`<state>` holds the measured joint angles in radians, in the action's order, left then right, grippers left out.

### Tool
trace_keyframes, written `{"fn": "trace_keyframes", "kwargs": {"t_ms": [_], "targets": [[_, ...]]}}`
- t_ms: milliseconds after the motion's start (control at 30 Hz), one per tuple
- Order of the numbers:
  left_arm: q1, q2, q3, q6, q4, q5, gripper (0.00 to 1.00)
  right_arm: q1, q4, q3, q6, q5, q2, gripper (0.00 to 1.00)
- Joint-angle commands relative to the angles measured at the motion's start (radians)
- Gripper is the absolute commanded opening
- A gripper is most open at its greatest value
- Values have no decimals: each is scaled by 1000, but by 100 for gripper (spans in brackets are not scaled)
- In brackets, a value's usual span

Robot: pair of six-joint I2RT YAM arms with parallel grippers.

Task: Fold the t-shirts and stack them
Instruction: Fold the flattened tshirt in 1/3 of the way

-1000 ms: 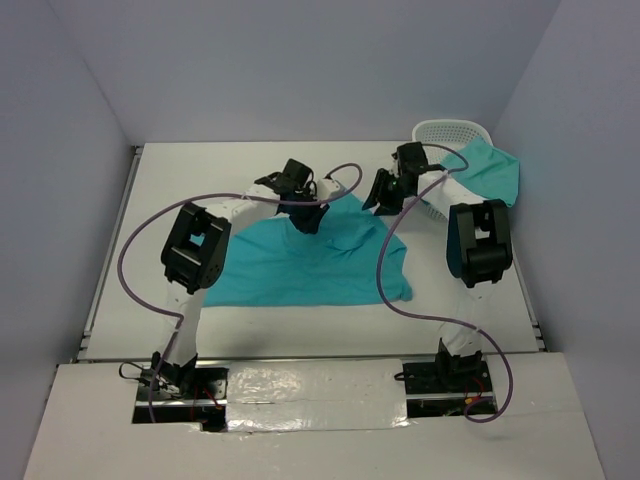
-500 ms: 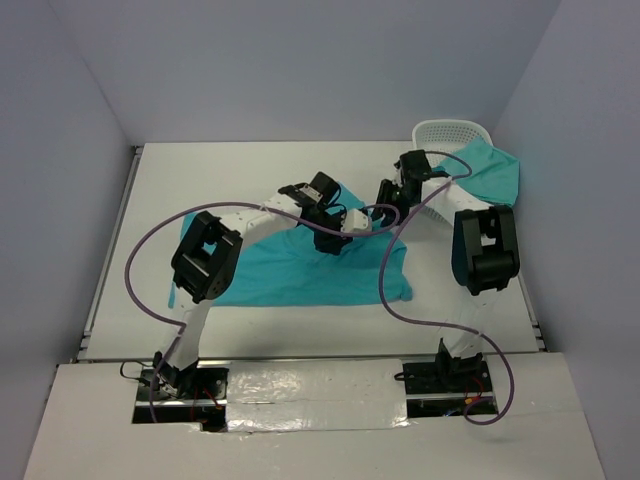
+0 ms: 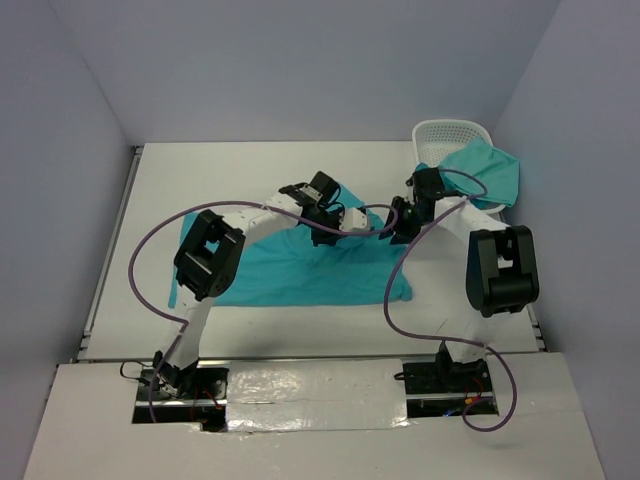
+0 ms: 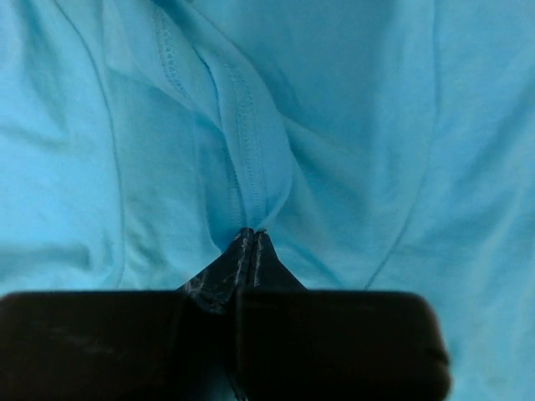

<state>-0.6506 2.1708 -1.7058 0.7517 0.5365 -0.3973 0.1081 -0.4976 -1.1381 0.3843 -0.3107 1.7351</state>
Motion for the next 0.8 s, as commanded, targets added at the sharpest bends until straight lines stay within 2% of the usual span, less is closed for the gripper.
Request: {"fn": "trace_keyframes", "kwargs": {"t_ms": [0, 200, 367, 600, 767], "targets": [[6, 24, -1, -44, -49, 41, 0, -12, 44, 67, 7, -16, -46, 46], [57, 49, -81, -240, -44, 63, 0, -10, 87, 225, 24, -22, -132, 47], [97, 78, -133, -382, 43, 31, 0, -7, 99, 311, 33, -18, -169, 47], [111, 78, -117, -434, 65, 71, 0, -5, 79, 357, 27, 41, -193, 40], [118, 70, -127, -465, 72, 40, 0, -5, 56, 357, -8, 104, -213, 36]]}}
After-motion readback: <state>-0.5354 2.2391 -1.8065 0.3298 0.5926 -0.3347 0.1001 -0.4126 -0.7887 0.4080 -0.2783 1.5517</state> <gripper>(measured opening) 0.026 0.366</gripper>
